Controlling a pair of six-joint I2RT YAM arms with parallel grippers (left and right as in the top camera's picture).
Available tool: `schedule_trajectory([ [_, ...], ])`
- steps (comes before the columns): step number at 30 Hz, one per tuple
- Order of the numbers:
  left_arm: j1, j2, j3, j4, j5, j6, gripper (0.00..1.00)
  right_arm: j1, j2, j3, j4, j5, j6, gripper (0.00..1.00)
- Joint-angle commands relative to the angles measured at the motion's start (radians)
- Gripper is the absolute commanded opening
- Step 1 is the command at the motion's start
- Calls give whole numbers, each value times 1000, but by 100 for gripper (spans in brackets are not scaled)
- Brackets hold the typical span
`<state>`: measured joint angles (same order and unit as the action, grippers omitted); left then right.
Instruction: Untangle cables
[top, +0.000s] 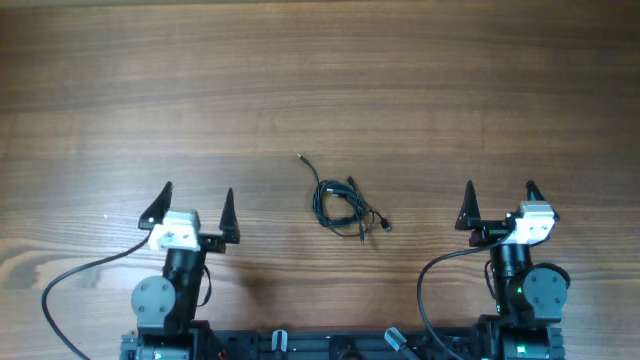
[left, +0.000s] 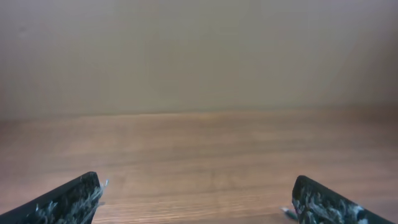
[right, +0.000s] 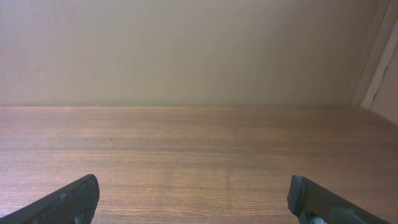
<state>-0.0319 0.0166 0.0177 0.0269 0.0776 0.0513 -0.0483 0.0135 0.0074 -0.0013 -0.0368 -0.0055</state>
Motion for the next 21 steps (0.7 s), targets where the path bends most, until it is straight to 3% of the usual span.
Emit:
schedule_trajectory([
  [1,-5,0,68,-23,41,-243,100,5,-2,-2,3,-13,-6,100],
  [5,-5,50,205,-140,158,-373,100,5,-2,-2,3,-13,-6,100],
  [10,-5,267,446,-325,216,-378,100,5,-2,-2,3,-13,-6,100],
  [14,-6,547,672,-507,334,-378,100,5,-2,-2,3,-13,-5,100],
  [21,-6,894,787,-547,503,-484,100,5,-2,-2,3,-13,-6,100],
])
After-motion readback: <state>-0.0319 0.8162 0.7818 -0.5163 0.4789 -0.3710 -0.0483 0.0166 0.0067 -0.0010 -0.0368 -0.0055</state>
